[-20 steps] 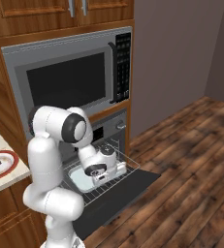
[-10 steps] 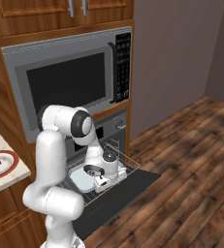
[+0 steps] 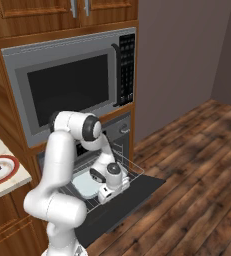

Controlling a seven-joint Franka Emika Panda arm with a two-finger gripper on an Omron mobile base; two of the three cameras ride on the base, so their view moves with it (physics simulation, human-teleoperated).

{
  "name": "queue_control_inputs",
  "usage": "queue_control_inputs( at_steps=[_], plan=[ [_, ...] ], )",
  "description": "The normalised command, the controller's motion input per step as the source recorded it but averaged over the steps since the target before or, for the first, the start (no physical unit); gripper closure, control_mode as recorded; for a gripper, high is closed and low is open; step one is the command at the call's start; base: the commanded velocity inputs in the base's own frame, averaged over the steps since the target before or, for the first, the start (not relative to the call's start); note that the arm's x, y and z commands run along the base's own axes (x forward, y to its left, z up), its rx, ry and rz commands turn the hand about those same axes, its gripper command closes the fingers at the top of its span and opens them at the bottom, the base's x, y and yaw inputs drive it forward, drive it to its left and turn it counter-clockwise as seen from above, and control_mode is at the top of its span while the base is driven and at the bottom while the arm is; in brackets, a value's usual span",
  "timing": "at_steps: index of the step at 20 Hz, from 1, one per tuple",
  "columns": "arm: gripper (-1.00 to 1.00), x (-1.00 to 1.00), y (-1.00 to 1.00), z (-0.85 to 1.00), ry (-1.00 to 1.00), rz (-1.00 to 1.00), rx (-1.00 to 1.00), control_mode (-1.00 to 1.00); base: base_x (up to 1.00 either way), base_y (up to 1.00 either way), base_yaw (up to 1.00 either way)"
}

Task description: Take the baked cake out of the oven and place it on the plate for cooling. Then close the oven door.

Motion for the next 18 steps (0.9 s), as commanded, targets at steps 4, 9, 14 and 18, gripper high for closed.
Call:
queue_control_inputs(
  at_steps=[4,9,14,18],
  plan=[
    [-1.00,0.41,0.16,-0.23,-0.03,0.09,0.00,-1.00,0.00,0.00,0.00],
    [-1.00,0.45,0.29,-0.13,-0.03,0.11,0.00,-1.00,0.00,0.00,0.00],
    [-1.00,0.44,0.20,-0.02,-0.02,0.12,0.01,-1.00,0.00,0.00,0.00],
    [-1.00,0.21,0.01,-0.02,0.00,0.09,0.05,-1.00,0.00,0.00,0.00]
  ],
)
